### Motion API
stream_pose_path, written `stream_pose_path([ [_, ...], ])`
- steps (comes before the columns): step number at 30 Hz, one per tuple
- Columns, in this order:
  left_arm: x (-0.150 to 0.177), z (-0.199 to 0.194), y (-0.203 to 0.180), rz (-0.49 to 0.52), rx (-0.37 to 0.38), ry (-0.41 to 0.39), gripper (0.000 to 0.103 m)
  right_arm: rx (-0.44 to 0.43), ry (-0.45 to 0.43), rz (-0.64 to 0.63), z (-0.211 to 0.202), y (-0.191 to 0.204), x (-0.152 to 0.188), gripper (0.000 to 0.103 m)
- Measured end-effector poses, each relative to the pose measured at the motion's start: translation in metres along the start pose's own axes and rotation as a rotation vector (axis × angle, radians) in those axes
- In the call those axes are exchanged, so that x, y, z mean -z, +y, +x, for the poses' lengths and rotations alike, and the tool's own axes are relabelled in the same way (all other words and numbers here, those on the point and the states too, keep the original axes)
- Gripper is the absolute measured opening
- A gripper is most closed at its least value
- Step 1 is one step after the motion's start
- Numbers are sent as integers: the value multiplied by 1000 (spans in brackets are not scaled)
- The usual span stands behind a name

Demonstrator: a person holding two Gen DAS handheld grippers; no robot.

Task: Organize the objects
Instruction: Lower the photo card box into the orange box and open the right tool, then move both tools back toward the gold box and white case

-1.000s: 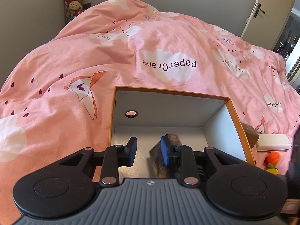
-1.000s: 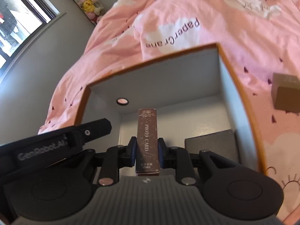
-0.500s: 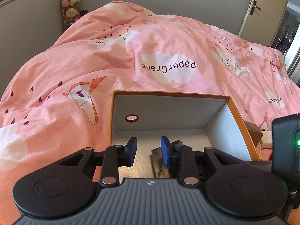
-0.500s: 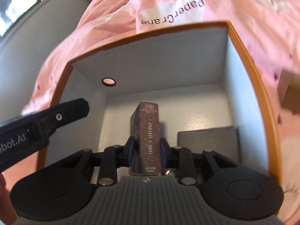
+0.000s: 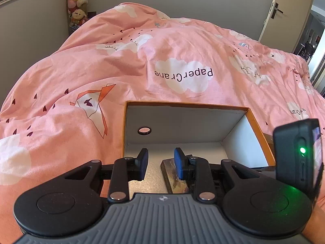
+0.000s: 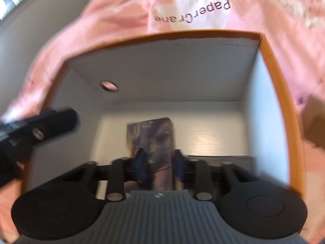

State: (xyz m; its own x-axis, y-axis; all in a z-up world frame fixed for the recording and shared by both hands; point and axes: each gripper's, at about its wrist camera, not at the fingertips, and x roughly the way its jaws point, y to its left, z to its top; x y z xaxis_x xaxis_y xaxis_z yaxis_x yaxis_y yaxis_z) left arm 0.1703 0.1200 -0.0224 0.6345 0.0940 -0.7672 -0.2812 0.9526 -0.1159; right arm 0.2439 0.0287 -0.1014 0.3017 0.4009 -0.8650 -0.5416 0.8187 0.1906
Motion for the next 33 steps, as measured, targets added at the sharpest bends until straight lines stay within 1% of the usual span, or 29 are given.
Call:
stream_pose_path([
  [2,-1,2,-3,25,-4,5,31,9,-21,-34,-6,4,1,27],
  [4,-3,4,-8,66,0,-2,31,18,-52,-95,-9,9,1,30],
  [6,-8,4,-9,79,-11,-9,31,6,-65,-143,-10,9,-1,46],
  [7,-11,3,-7,75,-15,-17,31,-1,-67,-160,-9,8,-1,50],
  [8,-14,3,-5,70,-20,-23,31,-1,-68,-171,-7,10,-4,51],
  [10,-20,2,0,59,-29,-33,31,-5,-58,-189,1,14,-10,52],
  [12,-24,2,4,49,-40,-43,31,-10,-52,-207,7,16,-15,55],
  [14,-26,3,8,36,-45,-47,31,-4,-49,-235,17,23,-21,55],
  [16,-26,5,11,20,-52,-43,31,-2,-57,-263,17,28,-23,56],
  [20,-26,7,16,0,-47,-36,29,-31,-63,-290,24,32,-27,56],
  [22,-26,7,17,-7,-40,-38,29,7,-54,-314,26,32,-26,52],
  [24,-26,6,17,-6,-40,-39,29,4,-32,-289,26,27,-27,44],
  [25,-26,6,17,-4,-38,-39,29,11,-16,-281,27,24,-27,42],
  [27,-25,6,16,-1,-30,-34,29,1,-12,-280,26,20,-25,41],
  [33,-20,5,16,-8,-19,-21,29,-36,31,-368,20,25,-14,39],
])
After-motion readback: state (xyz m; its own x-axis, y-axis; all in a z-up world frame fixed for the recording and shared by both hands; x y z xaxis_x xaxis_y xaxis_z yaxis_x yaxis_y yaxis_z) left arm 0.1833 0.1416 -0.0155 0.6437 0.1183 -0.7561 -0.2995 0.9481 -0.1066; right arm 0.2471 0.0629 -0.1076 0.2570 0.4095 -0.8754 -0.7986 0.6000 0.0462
